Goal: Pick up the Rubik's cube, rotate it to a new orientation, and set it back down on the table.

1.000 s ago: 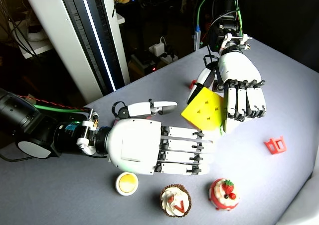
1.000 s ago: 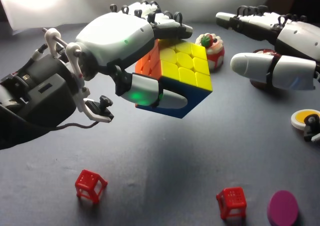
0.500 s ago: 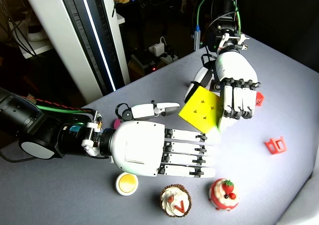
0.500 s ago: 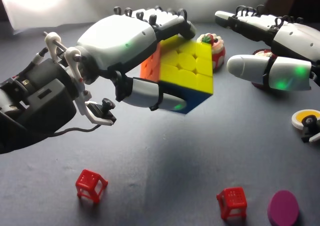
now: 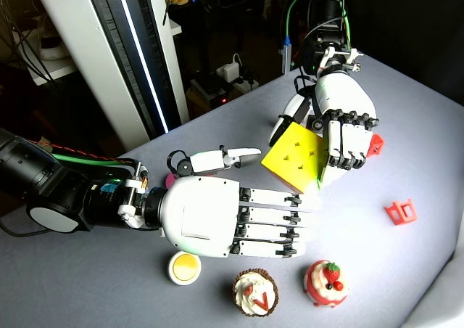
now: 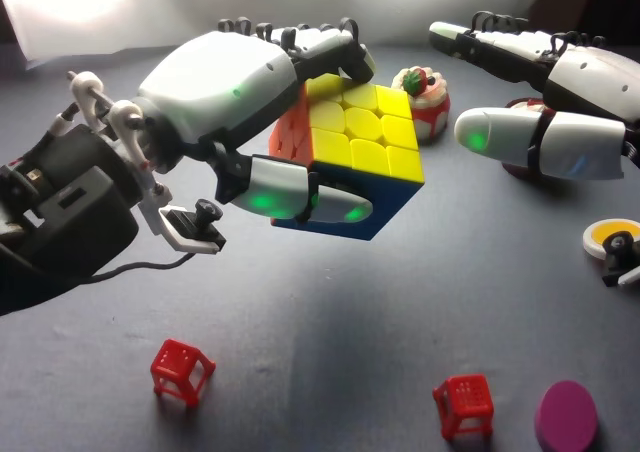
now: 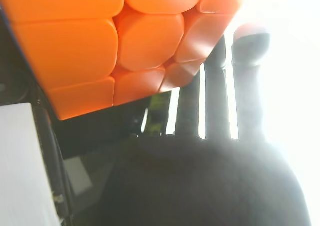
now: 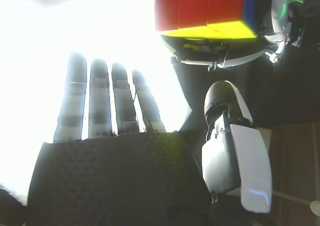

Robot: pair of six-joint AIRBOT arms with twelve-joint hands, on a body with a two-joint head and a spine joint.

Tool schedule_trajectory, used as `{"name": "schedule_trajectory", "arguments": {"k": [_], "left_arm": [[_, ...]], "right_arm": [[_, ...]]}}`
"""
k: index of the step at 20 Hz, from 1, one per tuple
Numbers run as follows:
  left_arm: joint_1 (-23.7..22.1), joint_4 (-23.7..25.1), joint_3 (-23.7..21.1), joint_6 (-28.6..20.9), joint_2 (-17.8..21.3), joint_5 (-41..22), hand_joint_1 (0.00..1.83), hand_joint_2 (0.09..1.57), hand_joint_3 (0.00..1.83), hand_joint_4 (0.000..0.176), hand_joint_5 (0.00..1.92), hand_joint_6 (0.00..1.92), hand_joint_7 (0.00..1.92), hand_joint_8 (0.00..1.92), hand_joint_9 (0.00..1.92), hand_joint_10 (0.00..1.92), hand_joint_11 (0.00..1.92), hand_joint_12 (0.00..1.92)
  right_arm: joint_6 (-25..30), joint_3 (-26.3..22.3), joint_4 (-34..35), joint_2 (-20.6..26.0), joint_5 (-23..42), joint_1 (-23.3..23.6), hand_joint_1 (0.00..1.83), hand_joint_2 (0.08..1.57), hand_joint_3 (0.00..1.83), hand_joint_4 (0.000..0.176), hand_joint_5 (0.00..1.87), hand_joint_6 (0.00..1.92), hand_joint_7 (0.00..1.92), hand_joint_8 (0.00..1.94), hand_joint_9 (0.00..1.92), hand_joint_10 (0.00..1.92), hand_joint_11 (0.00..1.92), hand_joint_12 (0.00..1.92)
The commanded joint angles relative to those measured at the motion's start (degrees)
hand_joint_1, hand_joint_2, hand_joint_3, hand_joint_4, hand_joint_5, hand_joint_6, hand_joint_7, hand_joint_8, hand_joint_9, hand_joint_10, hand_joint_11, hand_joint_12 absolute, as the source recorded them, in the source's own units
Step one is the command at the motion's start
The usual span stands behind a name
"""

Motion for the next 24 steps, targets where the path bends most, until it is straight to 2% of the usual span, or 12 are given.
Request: {"name": "schedule_trajectory", "arguments": {"k": [1, 3, 6, 7, 8, 12, 13, 14, 15, 20, 24], "left_arm": [[-0.3, -0.4, -0.3, -0.8, 0.6, -10.2, 1.04, 1.36, 0.0, 0.0, 0.52, 1.57, 0.8, 1.36, 0.8, 1.6, 0.83, 1.92], [0.2, -0.5, -0.3, -1.7, 0.8, -11.2, 0.95, 1.4, 0.0, 0.0, 0.49, 1.69, 0.68, 1.32, 0.66, 1.69, 0.73, 1.92], [0.5, -0.5, -0.7, -1.9, 1.3, -12.5, 0.95, 1.4, 0.0, 0.0, 0.49, 1.7, 0.67, 1.32, 0.65, 1.7, 0.72, 1.92], [0.7, -0.5, -0.9, -2.0, 1.4, -13.2, 0.95, 1.4, 0.0, 0.0, 0.49, 1.7, 0.67, 1.32, 0.65, 1.7, 0.72, 1.92], [0.8, -0.4, -1.0, -2.1, 1.6, -13.7, 0.95, 1.4, 0.0, 0.0, 0.49, 1.7, 0.67, 1.32, 0.65, 1.7, 0.72, 1.92], [0.8, 0.7, -1.5, -2.7, 1.7, -15.2, 0.95, 1.41, 0.0, 0.0, 0.49, 1.7, 0.67, 1.32, 0.65, 1.7, 0.72, 1.92], [0.8, 0.8, -1.6, -2.7, 1.7, -15.3, 0.95, 1.41, 0.0, 0.0, 0.49, 1.7, 0.67, 1.32, 0.65, 1.71, 0.72, 1.92], [0.8, 0.9, -1.6, -2.8, 1.7, -15.3, 0.95, 1.41, 0.0, 0.0, 0.49, 1.7, 0.67, 1.32, 0.65, 1.71, 0.72, 1.92], [0.8, 1.1, -1.6, -2.9, 1.7, -15.4, 0.95, 1.41, 0.0, 0.0, 0.49, 1.7, 0.67, 1.32, 0.65, 1.71, 0.72, 1.92], [0.5, 2.0, -1.6, -3.1, 1.4, -15.0, 0.95, 1.41, 0.0, 0.0, 0.49, 1.7, 0.67, 1.32, 0.65, 1.71, 0.72, 1.92], [0.5, 2.4, -1.6, -3.2, 1.2, -14.6, 0.95, 1.41, 0.0, 0.0, 0.49, 1.7, 0.67, 1.33, 0.65, 1.71, 0.72, 1.92]], "right_arm": [[0.8, 0.2, 1.1, 0.3, 7.6, 0.9, 0.0, 1.18, 0.0, 0.0, 0.08, 0.0, 0.13, 0.0, 0.09, 0.02, 0.0, 0.49], [1.2, 0.2, 1.3, 0.3, 7.8, 0.9, 0.0, 1.17, 0.0, 0.0, 0.12, 0.01, 0.13, 0.0, 0.11, 0.03, 0.0, 0.36], [1.2, 0.0, 2.6, 0.3, 8.2, 0.6, 0.0, 1.2, 0.0, 0.0, 0.21, 0.03, 0.18, 0.01, 0.2, 0.07, 0.0, 0.84], [1.3, 0.0, 3.1, 0.3, 8.2, 0.2, 0.0, 1.2, 0.0, 0.0, 0.22, 0.03, 0.2, 0.01, 0.23, 0.08, 0.0, 0.92], [1.5, 0.1, 3.4, 0.3, 8.2, -0.2, 0.01, 1.21, 0.0, 0.0, 0.21, 0.03, 0.2, 0.01, 0.23, 0.08, 0.0, 0.91], [3.2, 1.7, 3.6, -0.6, 8.2, -2.1, 0.0, 1.23, 0.0, 0.0, 0.18, 0.0, 0.14, 0.0, 0.1, 0.03, 0.0, 0.66], [3.2, 2.0, 3.6, -1.0, 8.2, -2.1, 0.0, 1.23, 0.0, 0.0, 0.16, 0.01, 0.12, 0.0, 0.08, 0.02, 0.0, 0.5], [5.1, 2.2, 3.6, -1.3, 8.2, -2.2, 0.0, 1.23, 0.0, 0.0, 0.12, 0.02, 0.05, 0.01, 0.02, 0.02, 0.0, 0.1], [5.3, 2.5, 3.5, -1.7, 8.2, -2.2, 0.0, 1.23, 0.0, 0.0, 0.11, 0.02, 0.04, 0.01, 0.01, 0.02, 0.0, 0.02], [8.7, 4.1, 1.7, -3.4, 8.2, -2.2, 0.0, 1.19, 0.0, 0.0, 0.11, 0.0, 0.11, 0.01, 0.07, 0.04, 0.01, 0.01], [9.5, 4.8, 0.6, -4.0, 8.1, -2.2, 0.0, 1.19, 0.0, 0.0, 0.1, 0.0, 0.09, 0.0, 0.03, 0.02, 0.01, 0.01]]}}
